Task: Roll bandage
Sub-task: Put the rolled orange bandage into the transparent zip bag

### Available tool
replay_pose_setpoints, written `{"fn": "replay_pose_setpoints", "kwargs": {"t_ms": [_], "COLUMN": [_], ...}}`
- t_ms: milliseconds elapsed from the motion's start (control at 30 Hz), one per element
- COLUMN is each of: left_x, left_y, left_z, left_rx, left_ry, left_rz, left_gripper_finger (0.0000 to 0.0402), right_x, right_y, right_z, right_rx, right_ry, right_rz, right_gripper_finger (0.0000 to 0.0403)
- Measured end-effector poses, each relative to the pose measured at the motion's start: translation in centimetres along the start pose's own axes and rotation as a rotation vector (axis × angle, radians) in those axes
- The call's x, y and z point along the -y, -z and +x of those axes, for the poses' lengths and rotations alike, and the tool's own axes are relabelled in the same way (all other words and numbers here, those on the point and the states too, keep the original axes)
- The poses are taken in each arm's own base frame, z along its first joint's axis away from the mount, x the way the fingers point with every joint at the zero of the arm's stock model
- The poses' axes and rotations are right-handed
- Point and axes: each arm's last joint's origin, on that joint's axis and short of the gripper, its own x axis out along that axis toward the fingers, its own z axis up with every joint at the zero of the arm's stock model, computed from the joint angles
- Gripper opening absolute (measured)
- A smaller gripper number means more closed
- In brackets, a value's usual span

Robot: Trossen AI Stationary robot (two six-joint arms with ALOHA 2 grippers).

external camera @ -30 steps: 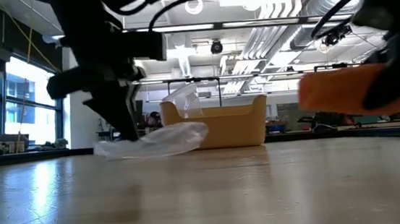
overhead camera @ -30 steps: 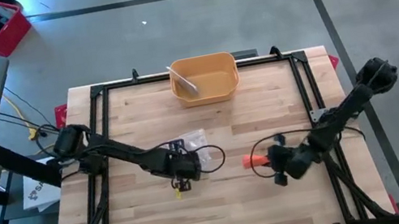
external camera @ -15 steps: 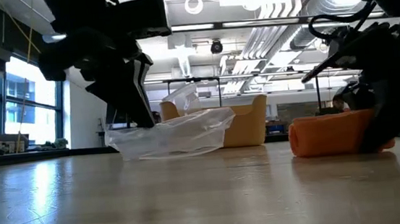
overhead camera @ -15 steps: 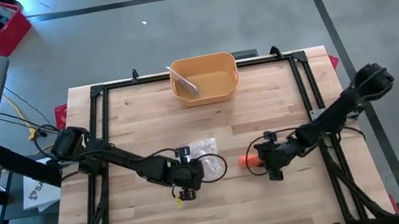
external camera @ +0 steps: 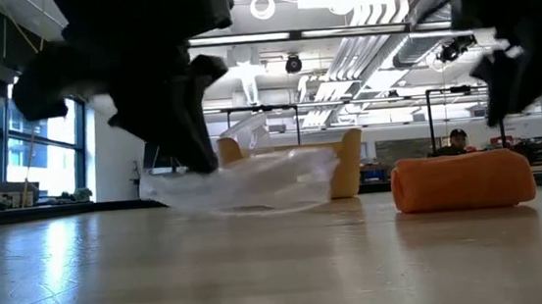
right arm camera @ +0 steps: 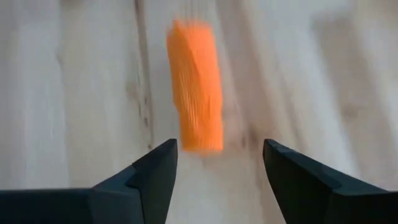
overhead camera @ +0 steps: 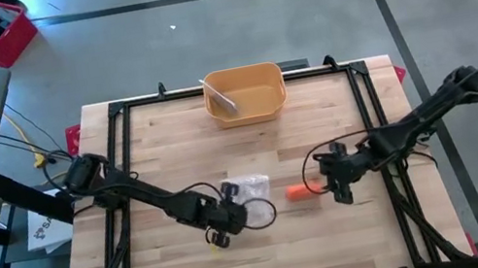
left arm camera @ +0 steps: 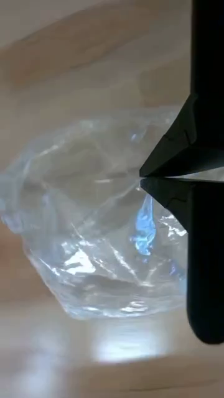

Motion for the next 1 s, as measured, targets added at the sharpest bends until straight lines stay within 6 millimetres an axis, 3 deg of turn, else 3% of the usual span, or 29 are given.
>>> {"fn": "replay_pose_setpoints", "kwargs": {"t_ms": [100,167,367,567,667,800,933,1000], "left_x": [0.3,0.3,-0.7,-0.9,-0.3,1.7,2.2,1.6], "left_y": [0.4,1.0,1.0,1.2,0.3,0.2,2.3,3.7], "left_z": [0.7,0.7,-1.0,-4.3,-4.5,-2.8,-0.6,-0.6], "left_rx": [-0.036,-0.100,-0.094,-0.080,0.004,-0.021,-0.194,-0.293], "left_ry": [0.038,0.016,0.025,0.006,0.061,0.097,-0.103,-0.259], "left_rz": [0.337,0.426,0.150,-0.245,-0.408,-0.443,-0.375,-0.325], "left_gripper_finger": [0.0010,0.0022,0.0097,0.0165,0.0167,0.0151,0.0133,0.0126], "right_x": [-0.6,-1.1,-2.4,-1.1,0.7,2.5,1.3,0.1], "right_y": [-1.7,-2.7,-5.0,-9.1,-11.4,-12.6,-13.5,-13.7], "right_z": [-1.0,-0.8,2.8,7.1,9.4,12.8,14.9,15.1], "right_rx": [0.117,0.195,0.322,0.246,0.130,-0.051,-0.114,-0.112], "right_ry": [0.011,-0.012,-0.073,0.012,0.051,0.101,-0.012,-0.037], "right_rz": [-0.057,-0.088,-0.153,-0.147,-0.102,-0.086,-0.135,-0.159], "right_gripper_finger": [0.0228,0.0229,0.0229,0.0227,0.0215,0.0183,0.0153,0.0144]}}
